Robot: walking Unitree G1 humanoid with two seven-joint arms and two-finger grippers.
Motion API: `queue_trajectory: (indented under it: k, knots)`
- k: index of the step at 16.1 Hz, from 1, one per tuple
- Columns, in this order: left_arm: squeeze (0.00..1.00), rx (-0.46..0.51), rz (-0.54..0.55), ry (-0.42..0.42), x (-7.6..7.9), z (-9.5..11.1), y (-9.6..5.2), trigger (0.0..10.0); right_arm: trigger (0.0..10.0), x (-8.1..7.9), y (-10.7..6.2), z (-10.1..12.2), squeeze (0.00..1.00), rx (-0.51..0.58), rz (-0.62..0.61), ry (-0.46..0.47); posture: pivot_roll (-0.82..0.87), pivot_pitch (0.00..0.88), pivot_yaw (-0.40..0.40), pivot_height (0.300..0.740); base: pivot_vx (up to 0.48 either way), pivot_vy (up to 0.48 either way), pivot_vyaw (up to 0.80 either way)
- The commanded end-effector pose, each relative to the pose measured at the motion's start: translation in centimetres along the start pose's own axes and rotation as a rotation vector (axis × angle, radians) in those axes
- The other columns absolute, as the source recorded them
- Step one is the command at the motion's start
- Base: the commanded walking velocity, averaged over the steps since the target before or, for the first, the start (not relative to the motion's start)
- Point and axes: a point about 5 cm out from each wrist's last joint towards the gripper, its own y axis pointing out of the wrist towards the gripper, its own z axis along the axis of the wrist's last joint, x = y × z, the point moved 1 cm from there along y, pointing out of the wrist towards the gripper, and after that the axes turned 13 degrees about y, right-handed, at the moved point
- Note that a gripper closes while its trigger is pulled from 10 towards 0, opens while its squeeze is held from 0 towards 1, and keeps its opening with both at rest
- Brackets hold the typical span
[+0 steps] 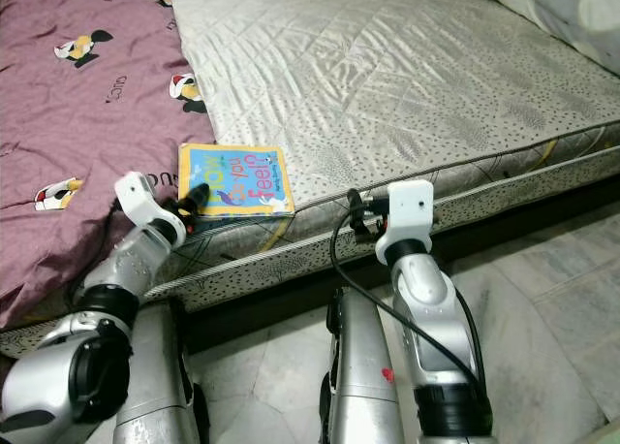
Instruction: Clean up the room
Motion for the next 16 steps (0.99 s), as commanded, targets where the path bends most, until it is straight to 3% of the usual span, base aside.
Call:
queue_trajectory:
  k: [1, 6, 11, 16]
  knots:
    - [0.00, -0.005, 0.000, -0.015, -0.1, 0.2, 0.1, 0.0, 10.0, 0.2, 0.3, 0.2, 0.00, 0.012, -0.011, -0.001, -0.13, 0.053, -0.001, 0.462, 0.000, 0.000, 0.00]
    - [0.00, -0.016, 0.006, -0.033, -0.4, 0.1, 0.1, 0.0, 10.0, -0.8, 1.4, 0.1, 0.00, 0.030, 0.015, 0.009, -0.12, 0.021, 0.000, 0.462, 0.000, 0.000, 0.00]
    - [0.00, -0.063, 0.020, -0.026, -0.9, -0.6, 0.0, 0.0, 10.0, -0.6, 1.4, 0.1, 0.00, 0.040, 0.014, -0.002, -0.12, 0.018, 0.005, 0.462, 0.000, 0.000, 0.00]
    - [0.00, -0.068, -0.014, -0.043, 0.2, -0.7, 0.4, 0.0, 10.0, -0.4, 1.5, 0.2, 0.00, 0.045, 0.013, -0.024, -0.13, 0.014, 0.004, 0.462, 0.000, 0.000, 0.00]
